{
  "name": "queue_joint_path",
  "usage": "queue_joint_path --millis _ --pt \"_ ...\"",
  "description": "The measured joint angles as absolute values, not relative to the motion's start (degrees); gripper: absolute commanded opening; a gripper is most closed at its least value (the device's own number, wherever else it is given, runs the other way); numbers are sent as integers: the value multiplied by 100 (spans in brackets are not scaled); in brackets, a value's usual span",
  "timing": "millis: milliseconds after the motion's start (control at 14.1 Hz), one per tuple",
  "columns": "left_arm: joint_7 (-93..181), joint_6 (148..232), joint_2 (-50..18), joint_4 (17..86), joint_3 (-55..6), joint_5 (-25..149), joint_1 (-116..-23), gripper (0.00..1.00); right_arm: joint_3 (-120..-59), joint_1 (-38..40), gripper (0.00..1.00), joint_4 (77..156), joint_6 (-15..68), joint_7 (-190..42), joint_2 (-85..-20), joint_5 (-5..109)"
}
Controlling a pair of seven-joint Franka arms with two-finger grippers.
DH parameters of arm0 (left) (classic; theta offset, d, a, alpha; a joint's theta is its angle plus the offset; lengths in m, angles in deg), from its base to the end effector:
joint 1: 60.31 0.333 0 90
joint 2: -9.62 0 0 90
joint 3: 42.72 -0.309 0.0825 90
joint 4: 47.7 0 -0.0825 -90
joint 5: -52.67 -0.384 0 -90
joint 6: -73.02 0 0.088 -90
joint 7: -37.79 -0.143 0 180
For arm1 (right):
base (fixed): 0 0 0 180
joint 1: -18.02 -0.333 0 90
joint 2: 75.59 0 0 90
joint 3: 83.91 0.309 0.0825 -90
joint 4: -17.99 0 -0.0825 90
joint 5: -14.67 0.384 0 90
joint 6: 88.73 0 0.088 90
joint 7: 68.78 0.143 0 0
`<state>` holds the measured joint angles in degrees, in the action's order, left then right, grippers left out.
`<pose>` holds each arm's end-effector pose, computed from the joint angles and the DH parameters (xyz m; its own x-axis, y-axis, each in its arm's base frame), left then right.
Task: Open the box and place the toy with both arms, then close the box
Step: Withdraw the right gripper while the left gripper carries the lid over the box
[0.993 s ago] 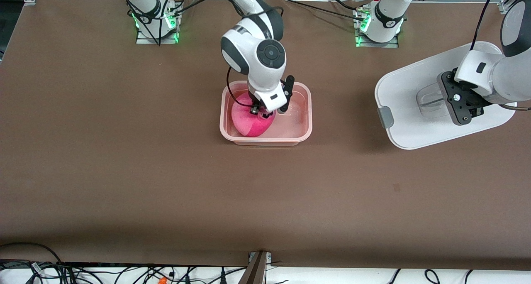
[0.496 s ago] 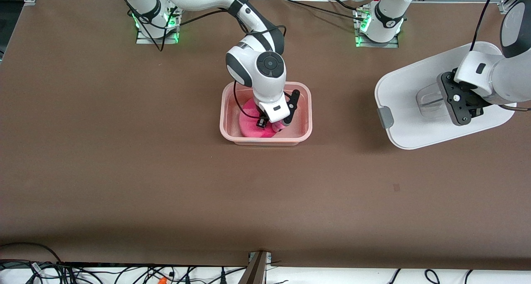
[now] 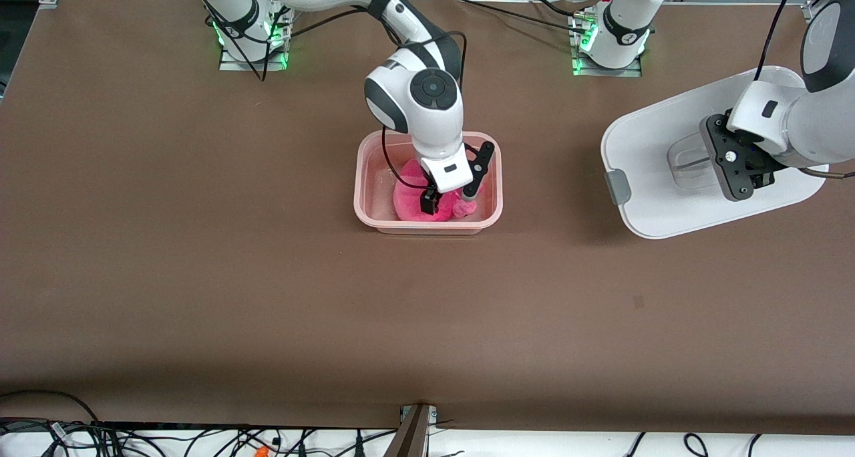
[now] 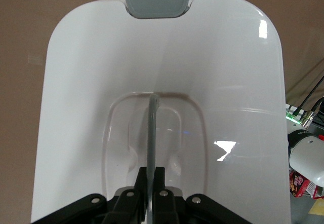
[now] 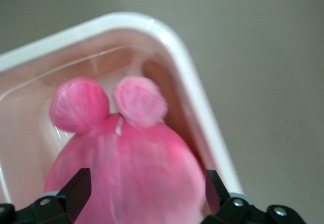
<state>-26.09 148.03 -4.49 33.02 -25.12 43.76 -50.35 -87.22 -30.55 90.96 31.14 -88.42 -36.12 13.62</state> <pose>0.5777 -0.0344 0.5041 0.2922 -0.9314 -0.2171 -0.9029 -0.3435 0.2583 0.5239 0.5399 0.3190 0.3960 0.9123 0.1041 0.9093 -0.4054 0.0941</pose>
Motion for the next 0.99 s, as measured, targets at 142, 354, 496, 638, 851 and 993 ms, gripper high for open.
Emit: queue_joint_path --millis 142,354,496,638,851,993 --pt "-2620 14800 -461 3302 -2468 4444 -5127 0 -9168 -3035 100 9023 2581 -8676 -4112 1438" --pt "-2626 14771 -563 3307 -2444 4886 -5560 0 -10209 -2926 100 9020 1869 -8638 -4915 1700" --pt "-2618 14771 -646 3308 -2437 5372 -5758 0 -10828 -2807 100 9044 1466 -8677 -5273 2060" --pt "-2642 14932 -771 3309 -2417 5674 -5831 0 -11270 -2742 100 9079 1008 -8655 -5556 2387" --pt "-2671 15631 -989 3321 -2339 5791 -6144 0 -11545 -2537 100 9192 297 -7904 -5965 2431" --pt "-2668 16171 -1058 3396 -2304 5792 -6515 0 -11201 -1868 100 9265 -68 -7487 -6214 2406"
